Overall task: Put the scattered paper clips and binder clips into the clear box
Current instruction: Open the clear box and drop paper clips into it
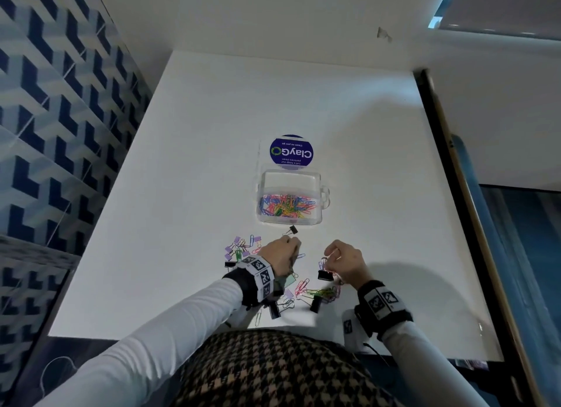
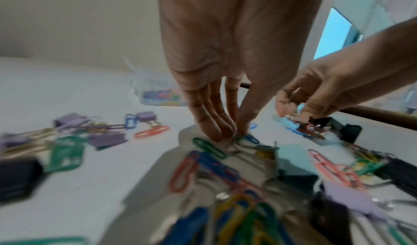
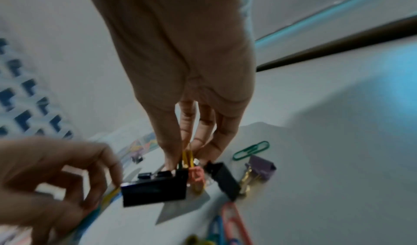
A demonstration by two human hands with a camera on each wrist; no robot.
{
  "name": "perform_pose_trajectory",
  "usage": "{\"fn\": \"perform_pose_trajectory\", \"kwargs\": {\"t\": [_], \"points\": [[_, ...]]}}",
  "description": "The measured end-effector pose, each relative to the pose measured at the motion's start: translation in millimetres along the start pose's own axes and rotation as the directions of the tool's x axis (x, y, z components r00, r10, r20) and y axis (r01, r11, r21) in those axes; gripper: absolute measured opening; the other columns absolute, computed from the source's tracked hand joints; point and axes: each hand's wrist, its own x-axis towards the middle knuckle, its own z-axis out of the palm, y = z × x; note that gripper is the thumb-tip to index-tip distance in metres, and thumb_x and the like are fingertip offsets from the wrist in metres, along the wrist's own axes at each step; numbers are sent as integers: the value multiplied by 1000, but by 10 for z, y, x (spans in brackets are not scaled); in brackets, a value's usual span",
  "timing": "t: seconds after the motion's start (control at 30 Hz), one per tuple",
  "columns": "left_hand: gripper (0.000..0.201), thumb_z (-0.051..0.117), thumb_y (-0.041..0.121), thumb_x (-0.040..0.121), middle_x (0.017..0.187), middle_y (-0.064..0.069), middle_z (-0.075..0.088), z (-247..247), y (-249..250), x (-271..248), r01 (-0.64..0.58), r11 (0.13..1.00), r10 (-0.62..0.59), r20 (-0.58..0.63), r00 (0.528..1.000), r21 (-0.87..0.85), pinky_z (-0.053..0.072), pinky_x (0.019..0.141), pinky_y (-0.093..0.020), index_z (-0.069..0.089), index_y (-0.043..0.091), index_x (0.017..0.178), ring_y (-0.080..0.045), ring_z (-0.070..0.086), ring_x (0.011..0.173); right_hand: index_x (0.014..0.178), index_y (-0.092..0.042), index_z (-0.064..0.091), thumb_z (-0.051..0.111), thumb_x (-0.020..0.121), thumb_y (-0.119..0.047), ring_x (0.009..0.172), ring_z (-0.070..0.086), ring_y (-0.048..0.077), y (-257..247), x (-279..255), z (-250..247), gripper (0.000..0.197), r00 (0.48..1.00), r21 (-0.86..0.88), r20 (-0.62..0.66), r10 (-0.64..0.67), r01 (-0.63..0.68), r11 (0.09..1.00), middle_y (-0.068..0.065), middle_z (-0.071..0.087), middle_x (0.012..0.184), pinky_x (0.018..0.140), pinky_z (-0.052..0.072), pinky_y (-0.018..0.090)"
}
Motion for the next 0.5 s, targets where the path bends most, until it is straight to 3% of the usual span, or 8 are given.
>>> {"fn": "perform_pose_trajectory", "kwargs": {"t": [0.17, 0.3, 0.4, 0.5], "points": [[42, 58, 3, 78, 118, -19, 47, -118, -161, -29, 66, 998, -66, 20, 998, 21, 44, 88, -40, 43, 4, 117, -35, 52, 107, 68, -19, 62, 71, 63, 3, 62, 61, 21, -6, 64, -48, 24, 996, 170, -8, 86, -83, 982, 2, 60, 61, 70, 54, 36], [26, 60, -1, 68, 106, -13, 45, -120, -137, -7, 45, 999, -45, -9, 999, 1, 50, 85, -38, 57, 5, 93, -33, 54, 101, 70, -18, 64, 71, 68, 3, 53, 60, 12, -64, 89, -60, 22, 997, 266, -38, 66, -54, 962, 0, 60, 63, 63, 54, 30], [24, 65, 3, 65, 100, -9, 44, -134, -97, -14, 47, 999, -47, 2, 999, 7, 51, 83, -41, 54, 15, 83, -31, 54, 97, 72, -18, 65, 70, 70, 0, 61, 64, 18, -87, 120, -79, 19, 998, 393, -48, 39, -17, 919, 2, 62, 67, 66, 55, 33], [34, 65, 10, 69, 108, -13, 51, -137, -94, -27, 57, 997, -58, 21, 998, 48, 51, 81, -44, 47, 11, 98, -30, 52, 100, 77, -14, 66, 67, 73, 4, 67, 62, 18, -102, 115, -85, 19, 1000, 530, -16, 13, -3, 848, 7, 60, 73, 65, 53, 29]]}}
